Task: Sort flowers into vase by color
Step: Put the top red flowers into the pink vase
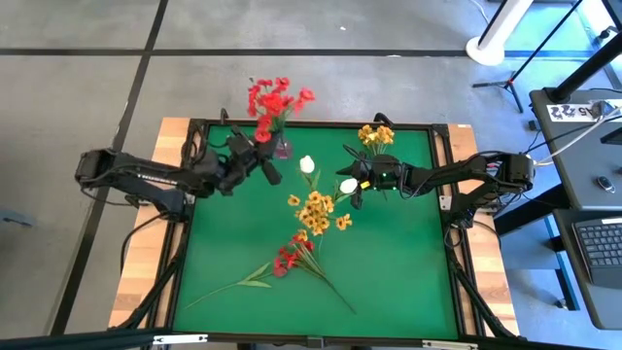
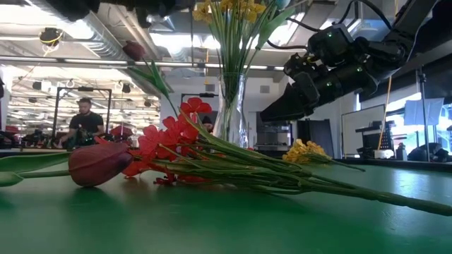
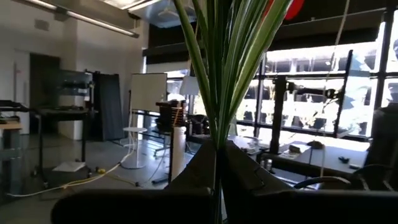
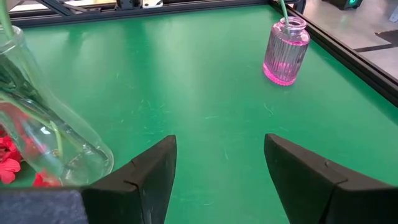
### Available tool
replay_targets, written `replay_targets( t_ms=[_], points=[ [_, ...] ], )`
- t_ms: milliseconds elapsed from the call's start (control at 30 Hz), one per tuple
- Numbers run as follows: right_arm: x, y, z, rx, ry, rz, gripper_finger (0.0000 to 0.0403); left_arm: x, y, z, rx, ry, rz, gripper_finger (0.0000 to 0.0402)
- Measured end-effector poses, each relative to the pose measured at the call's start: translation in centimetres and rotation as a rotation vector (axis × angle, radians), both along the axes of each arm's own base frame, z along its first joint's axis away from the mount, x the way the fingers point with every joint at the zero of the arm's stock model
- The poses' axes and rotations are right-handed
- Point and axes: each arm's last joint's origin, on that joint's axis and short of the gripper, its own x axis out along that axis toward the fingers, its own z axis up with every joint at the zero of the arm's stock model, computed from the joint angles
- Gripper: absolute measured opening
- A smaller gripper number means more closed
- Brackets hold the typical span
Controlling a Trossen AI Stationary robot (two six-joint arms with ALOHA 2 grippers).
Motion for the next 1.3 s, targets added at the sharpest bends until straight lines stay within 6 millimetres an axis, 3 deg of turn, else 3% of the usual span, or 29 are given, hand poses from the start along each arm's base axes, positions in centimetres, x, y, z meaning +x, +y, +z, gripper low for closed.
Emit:
replay_targets(
  t_ms=[133, 233, 367, 600, 767, 1100, 1300],
  points=[
    [0.0, 0.0, 0.0, 0.000, 0.001, 0.000, 0.0241, -0.6, 0.4, 0.8, 0.050, -0.033, 0.040, 0.0000],
    [0.0, 0.0, 0.0, 0.001, 0.004, 0.000, 0.0241, -1.3, 0.0, 2.6, 0.110, -0.079, 0.020, 0.0000],
    [0.0, 0.0, -0.1, 0.003, 0.010, 0.000, 0.0241, -2.4, -0.2, 4.6, 0.172, -0.003, 0.038, 0.0000],
    [0.0, 0.0, -0.1, 0.004, 0.013, 0.001, 0.0241, -6.0, 2.6, 6.8, 0.194, 0.054, 0.174, 0.0000],
    [0.0, 0.0, -0.1, 0.007, 0.012, 0.008, 0.0241, -7.6, 6.1, 6.0, 0.133, 0.107, 0.118, 0.0000],
    [0.0, 0.1, -0.1, 0.016, 0.009, 0.005, 0.0241, -8.8, 13.5, 2.4, -0.042, 0.171, -0.046, 0.0000],
    [0.0, 0.1, -0.1, 0.016, 0.006, 0.005, 0.0241, -9.8, 16.5, -1.2, -0.148, 0.185, -0.145, 0.0000]
  ],
)
